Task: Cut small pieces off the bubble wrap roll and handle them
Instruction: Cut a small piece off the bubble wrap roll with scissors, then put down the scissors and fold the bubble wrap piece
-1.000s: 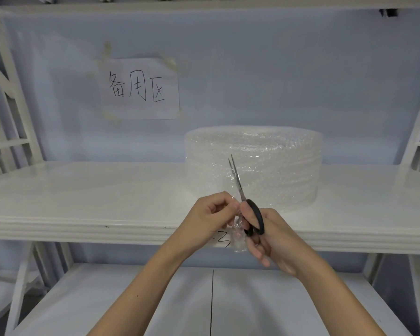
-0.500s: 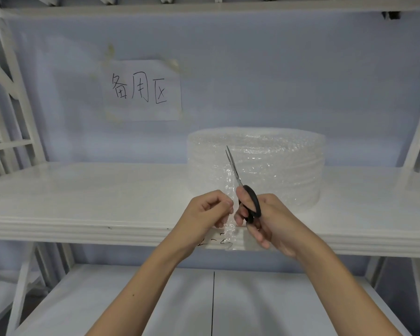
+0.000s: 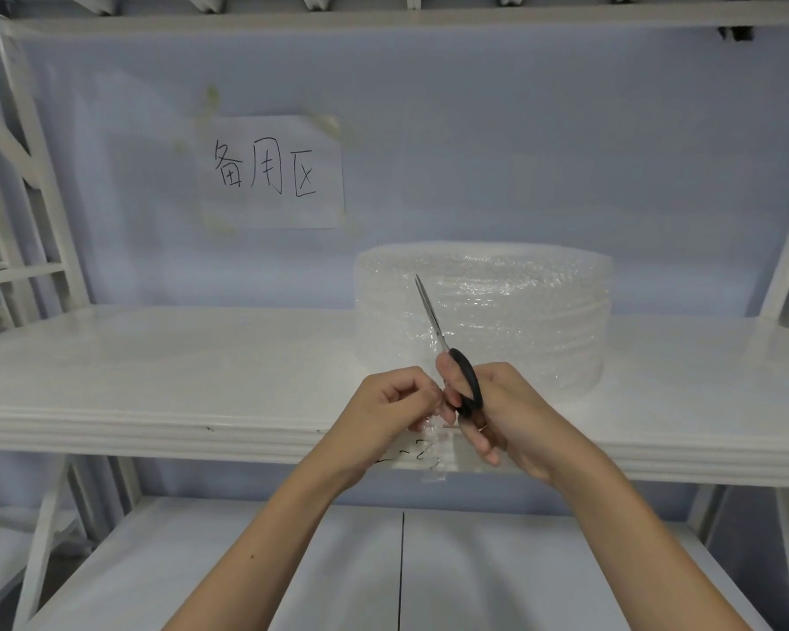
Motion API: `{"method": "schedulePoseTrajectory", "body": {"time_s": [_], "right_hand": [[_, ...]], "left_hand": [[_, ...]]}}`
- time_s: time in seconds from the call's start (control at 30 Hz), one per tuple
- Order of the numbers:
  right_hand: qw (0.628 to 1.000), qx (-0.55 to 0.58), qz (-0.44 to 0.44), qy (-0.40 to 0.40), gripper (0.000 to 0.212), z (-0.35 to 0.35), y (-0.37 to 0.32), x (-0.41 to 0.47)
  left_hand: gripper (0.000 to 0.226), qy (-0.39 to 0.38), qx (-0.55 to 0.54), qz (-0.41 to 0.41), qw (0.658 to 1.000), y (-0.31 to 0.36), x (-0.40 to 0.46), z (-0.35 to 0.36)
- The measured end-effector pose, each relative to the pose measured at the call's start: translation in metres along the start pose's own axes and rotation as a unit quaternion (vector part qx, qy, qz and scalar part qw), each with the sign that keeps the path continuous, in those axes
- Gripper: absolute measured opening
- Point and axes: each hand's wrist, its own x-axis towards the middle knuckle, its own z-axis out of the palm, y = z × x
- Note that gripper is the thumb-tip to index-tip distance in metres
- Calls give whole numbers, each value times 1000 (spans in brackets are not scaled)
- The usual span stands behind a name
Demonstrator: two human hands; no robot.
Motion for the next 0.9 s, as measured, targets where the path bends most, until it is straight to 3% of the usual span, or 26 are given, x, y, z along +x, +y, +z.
{"method": "schedulePoseTrajectory", "body": {"time_s": [0.13,0.27,0.4,0.5,0.7,0.9], "right_hand": [[998,15,-37,42,51,-1,-16,-7],[987,13,-69,141,60,-24,-26,-25],[957,-18,-19,289,54,-67,-8,-39],[935,-81,48,341,50,-101,9,-39],[887,-277,158,334,54,-135,17,-24],[777,-513,208,298,46,-136,27,-8]], "left_hand": [[40,45,-11,-6,999,-1,0,-1],[30,77,-47,-15,996,-1,3,0],[25,100,-78,-31,991,-3,5,-1],[20,100,-85,-44,990,-4,8,-1],[14,104,-102,-48,988,0,8,0],[18,99,-89,-35,990,1,7,-5]]}}
